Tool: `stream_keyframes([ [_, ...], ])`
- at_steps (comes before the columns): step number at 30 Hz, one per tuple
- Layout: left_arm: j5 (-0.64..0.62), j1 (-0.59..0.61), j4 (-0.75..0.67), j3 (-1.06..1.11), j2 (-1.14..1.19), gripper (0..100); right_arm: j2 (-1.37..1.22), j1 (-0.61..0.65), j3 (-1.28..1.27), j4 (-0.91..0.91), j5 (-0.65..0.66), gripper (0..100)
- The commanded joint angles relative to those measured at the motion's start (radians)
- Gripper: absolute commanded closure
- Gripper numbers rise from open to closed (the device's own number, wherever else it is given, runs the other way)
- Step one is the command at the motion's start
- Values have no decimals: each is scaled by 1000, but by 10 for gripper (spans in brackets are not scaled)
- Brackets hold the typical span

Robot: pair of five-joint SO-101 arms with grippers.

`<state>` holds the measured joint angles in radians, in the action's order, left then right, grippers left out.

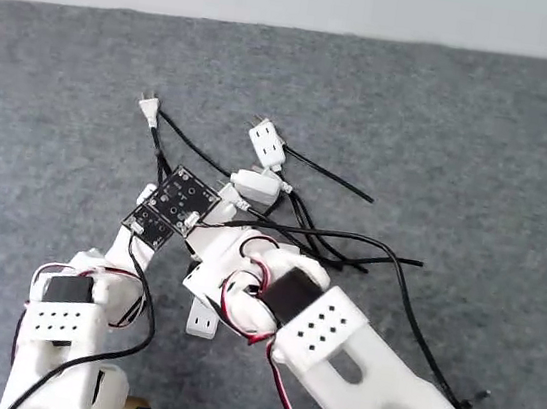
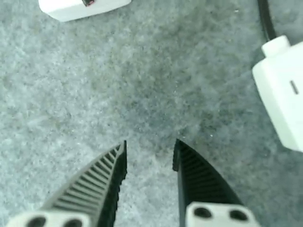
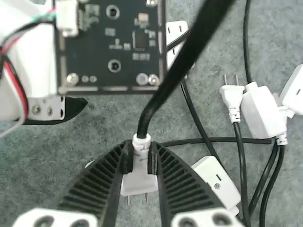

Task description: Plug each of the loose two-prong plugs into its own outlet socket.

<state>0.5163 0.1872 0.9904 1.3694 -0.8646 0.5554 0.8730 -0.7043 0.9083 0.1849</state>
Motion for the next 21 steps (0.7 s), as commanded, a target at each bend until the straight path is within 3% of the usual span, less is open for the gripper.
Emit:
stream_keyframes([
  [1, -14, -8, -15, -12, -15, 851, 70, 12, 8, 10, -17, 991],
  [7, -11, -61, 3, -5, -15, 830, 70, 36, -37, -51, -17, 991],
  [15, 92, -112, 38, -4, -15, 830, 77, 39, -40, -48, -17, 991],
  [21, 5, -101, 0, -4, -15, 830, 82, 36, -37, -16, -14, 991],
])
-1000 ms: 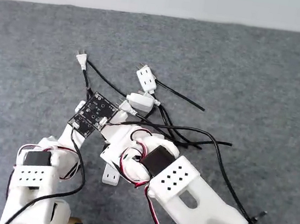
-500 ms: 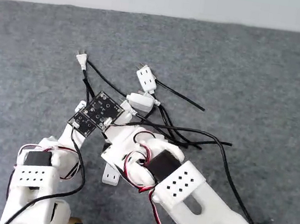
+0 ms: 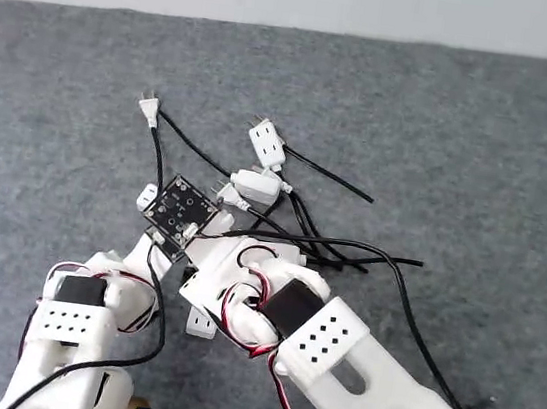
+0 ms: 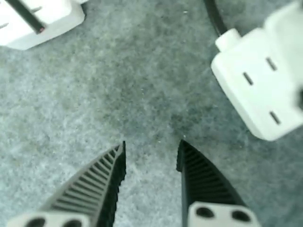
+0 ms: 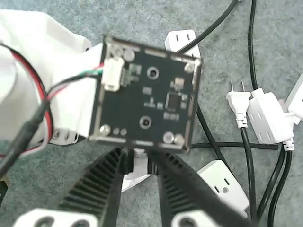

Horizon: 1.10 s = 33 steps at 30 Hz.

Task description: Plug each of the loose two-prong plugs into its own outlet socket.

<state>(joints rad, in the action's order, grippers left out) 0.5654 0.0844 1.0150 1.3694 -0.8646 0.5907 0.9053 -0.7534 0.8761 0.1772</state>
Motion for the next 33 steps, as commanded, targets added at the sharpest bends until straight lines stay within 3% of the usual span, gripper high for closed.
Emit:
stream_keyframes([
  [1, -49, 17, -31, -5, -15, 830, 47, 1, 12, 16, -6, 991],
  [8, -78, 31, -44, -8, -14, 830, 108, -33, 15, 48, -18, 991],
  [11, -132, 32, -74, -4, -14, 830, 162, -53, 3, 45, -104, 991],
  [16, -381, 74, -153, 18, -23, 833, 116, -87, -94, -96, -318, 991],
  [19, -571, 44, -279, 73, -25, 834, 50, -111, -123, -165, -416, 991],
  [21, -634, 29, -367, 91, -25, 834, 2, -131, -123, -196, -497, 991],
  [29, -652, 23, -373, 94, -25, 834, -62, -140, -109, -237, -534, 991],
  [33, -686, -26, -348, 91, -26, 834, 24, -229, -107, -177, -532, 991],
])
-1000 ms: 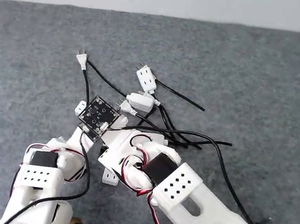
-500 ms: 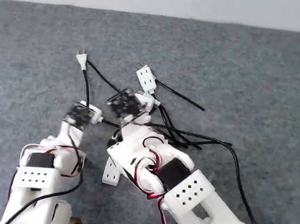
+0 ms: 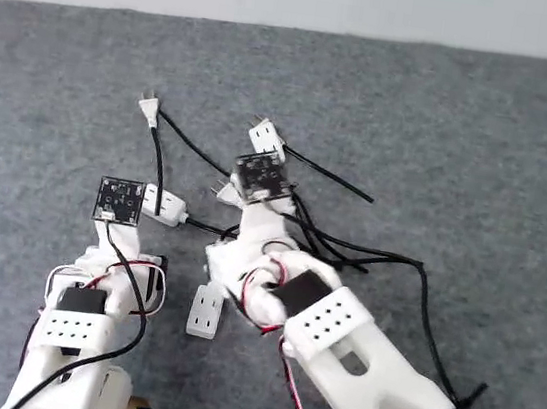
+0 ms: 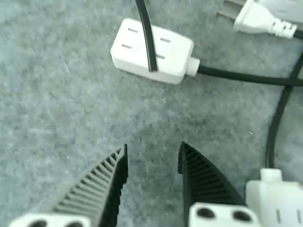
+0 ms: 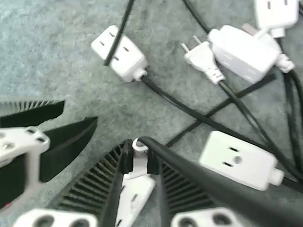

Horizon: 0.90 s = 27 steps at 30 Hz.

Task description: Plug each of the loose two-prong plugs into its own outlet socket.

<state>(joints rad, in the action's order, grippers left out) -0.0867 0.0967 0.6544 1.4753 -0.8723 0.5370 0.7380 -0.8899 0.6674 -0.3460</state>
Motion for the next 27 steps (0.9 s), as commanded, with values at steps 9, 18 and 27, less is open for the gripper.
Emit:
stream_keyframes([
  [9, -152, -250, 149, -120, -18, 830, 219, -234, 15, 101, 3, 991],
  [18, -137, -276, 330, -205, -222, 829, 156, -236, 20, 67, 5, 991],
  [27, -137, -353, 371, -45, -396, 641, 154, -239, 20, 67, 5, 991],
])
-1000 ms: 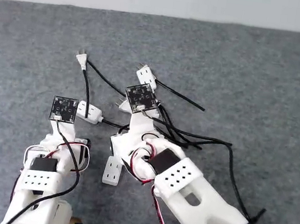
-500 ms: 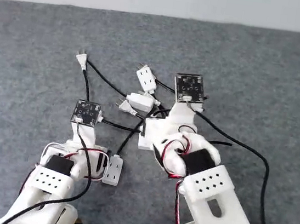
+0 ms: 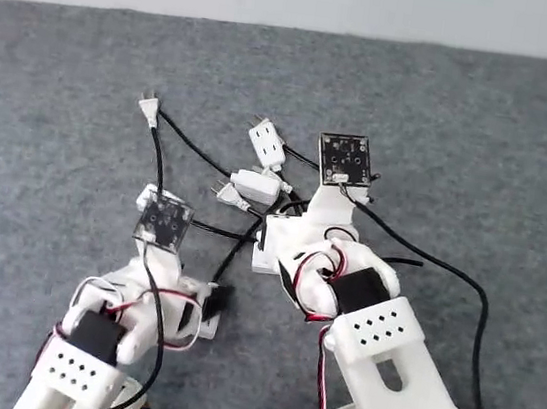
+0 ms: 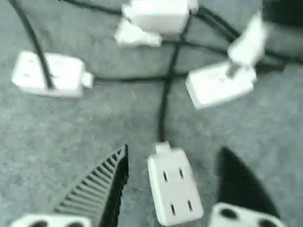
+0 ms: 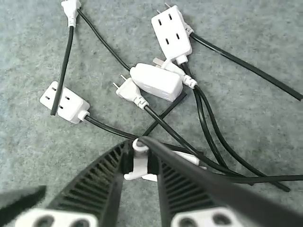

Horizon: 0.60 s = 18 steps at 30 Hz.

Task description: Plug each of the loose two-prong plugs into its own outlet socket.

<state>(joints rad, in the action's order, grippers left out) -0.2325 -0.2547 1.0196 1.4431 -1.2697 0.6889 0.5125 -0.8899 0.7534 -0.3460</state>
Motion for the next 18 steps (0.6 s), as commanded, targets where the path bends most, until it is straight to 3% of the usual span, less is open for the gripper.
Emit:
stream_keyframes([
  [1, 9, -2, 8, -22, 31, 645, 2, -13, 20, -19, 5, 991],
  [12, 40, -101, -160, -117, 566, 757, -1, -28, 21, -21, 5, 991],
  [18, 46, -109, -170, -151, 620, 991, -5, -28, 21, -33, 5, 991],
])
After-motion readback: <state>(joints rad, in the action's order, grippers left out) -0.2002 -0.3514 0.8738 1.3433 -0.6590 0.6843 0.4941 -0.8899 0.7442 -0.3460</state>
